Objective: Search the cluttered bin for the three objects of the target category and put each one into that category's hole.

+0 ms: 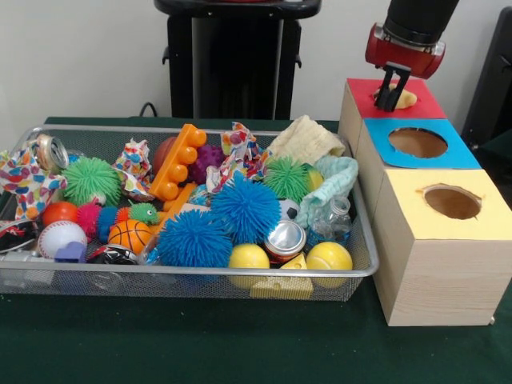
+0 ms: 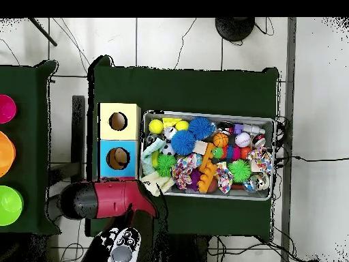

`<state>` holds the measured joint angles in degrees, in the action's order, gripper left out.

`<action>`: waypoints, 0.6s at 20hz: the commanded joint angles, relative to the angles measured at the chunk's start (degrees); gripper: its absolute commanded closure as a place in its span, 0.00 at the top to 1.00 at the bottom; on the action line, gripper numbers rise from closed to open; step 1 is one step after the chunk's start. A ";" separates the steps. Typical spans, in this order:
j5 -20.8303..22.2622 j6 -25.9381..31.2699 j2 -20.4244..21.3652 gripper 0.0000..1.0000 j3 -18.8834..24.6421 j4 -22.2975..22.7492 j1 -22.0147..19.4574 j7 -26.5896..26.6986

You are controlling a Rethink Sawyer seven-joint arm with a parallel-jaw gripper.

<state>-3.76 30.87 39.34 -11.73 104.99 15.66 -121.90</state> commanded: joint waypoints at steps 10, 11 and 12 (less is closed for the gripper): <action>-2.59 -5.33 2.36 0.00 4.33 8.39 0.69 -9.79; -2.58 -5.33 2.43 0.00 4.28 8.54 0.76 -9.70; -2.56 -5.58 2.46 0.00 4.35 8.85 0.81 -9.64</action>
<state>-4.31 29.04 41.54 -11.60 109.25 16.59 -121.90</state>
